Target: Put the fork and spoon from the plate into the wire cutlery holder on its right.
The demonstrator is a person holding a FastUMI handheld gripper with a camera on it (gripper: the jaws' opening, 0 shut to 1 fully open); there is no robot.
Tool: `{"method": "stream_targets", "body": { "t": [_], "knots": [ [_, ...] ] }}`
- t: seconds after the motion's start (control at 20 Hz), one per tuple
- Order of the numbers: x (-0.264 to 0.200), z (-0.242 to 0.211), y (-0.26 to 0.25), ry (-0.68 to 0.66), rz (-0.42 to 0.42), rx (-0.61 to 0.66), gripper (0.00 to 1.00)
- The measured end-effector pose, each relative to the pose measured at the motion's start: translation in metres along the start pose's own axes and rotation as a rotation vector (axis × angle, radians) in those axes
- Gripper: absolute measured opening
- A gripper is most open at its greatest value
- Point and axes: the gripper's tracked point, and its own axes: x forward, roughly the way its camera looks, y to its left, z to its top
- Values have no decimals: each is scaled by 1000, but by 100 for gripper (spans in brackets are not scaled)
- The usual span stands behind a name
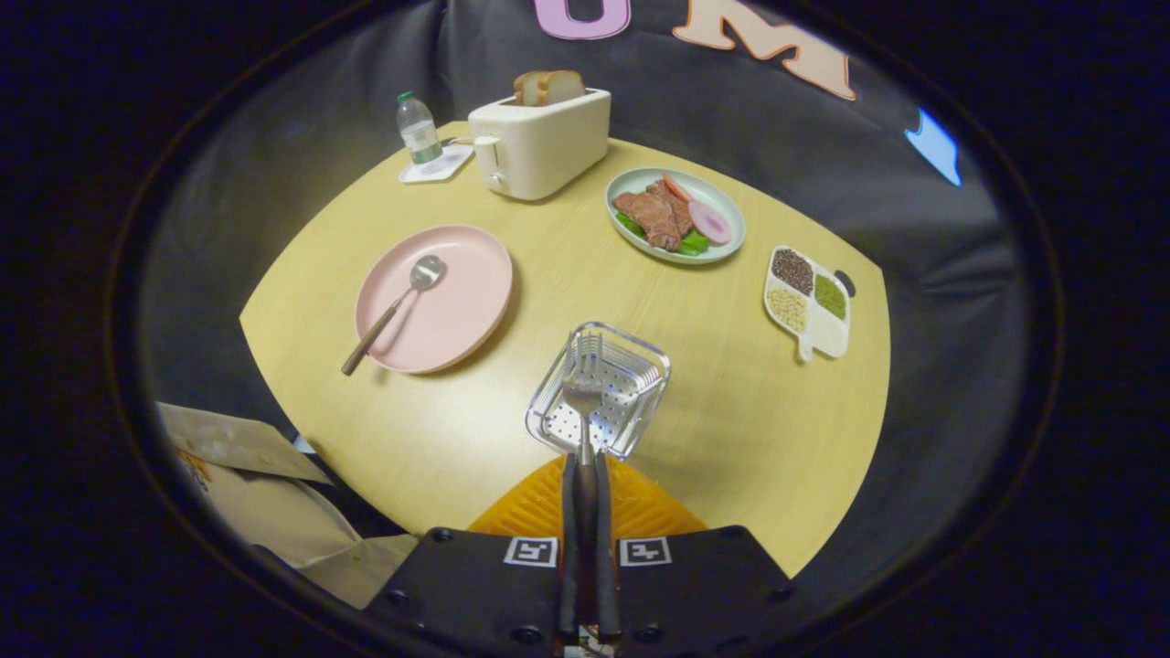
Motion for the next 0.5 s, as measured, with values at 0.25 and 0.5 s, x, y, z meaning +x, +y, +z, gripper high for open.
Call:
{"method": "stream_targets", "body": {
  "t": [0.25, 0.5],
  "knots": [
    [3, -7, -5, 28, -8, -3, 11],
    [15, -7, -10, 62, -21, -16, 11]
  ]
}}
